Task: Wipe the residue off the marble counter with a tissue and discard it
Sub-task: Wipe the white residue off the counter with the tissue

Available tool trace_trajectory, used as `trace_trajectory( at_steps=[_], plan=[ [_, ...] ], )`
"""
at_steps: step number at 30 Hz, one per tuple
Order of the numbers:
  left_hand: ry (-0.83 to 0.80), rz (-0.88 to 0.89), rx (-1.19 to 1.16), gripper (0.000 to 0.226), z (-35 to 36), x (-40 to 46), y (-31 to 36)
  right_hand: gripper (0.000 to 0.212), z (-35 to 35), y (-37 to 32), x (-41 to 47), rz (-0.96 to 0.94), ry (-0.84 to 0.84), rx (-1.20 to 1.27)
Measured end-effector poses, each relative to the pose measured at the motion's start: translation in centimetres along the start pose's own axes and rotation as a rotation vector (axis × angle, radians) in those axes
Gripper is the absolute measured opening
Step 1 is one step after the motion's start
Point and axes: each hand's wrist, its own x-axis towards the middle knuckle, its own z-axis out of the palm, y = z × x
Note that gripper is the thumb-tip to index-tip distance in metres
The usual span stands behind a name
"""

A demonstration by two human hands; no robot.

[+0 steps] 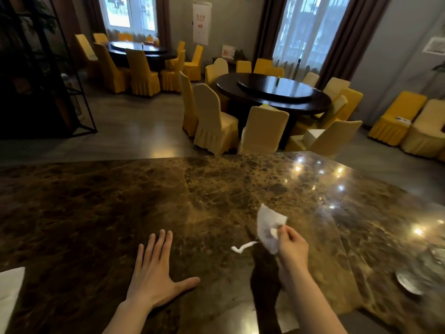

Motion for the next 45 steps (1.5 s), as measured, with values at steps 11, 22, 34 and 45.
trace_trajectory(
  at_steps=[11, 22, 34, 45],
  plan=[
    [0.143, -0.013, 0.184, 0.136, 2.2, 0.5, 0.5, 0.037, 0.9, 6.4, 0.1, -0.917, -0.675, -0.878],
    [0.187, -0.016, 0.179, 0.135, 2.9, 0.8, -0.1, 0.055, -1.0, 7.4, 3.2, -0.616, -0.380, -1.268],
    [0.175, -0.012, 0.169, 0.136, 2.5, 0.7, 0.2, 0.054, -0.9, 7.4, 1.3, -0.681, -0.435, -1.171],
    [0.136, -0.037, 0.205, 0.135, 2.4, 0.8, 0.4, 0.048, 0.3, 7.5, -1.7, -0.871, -0.549, -1.087]
  ],
)
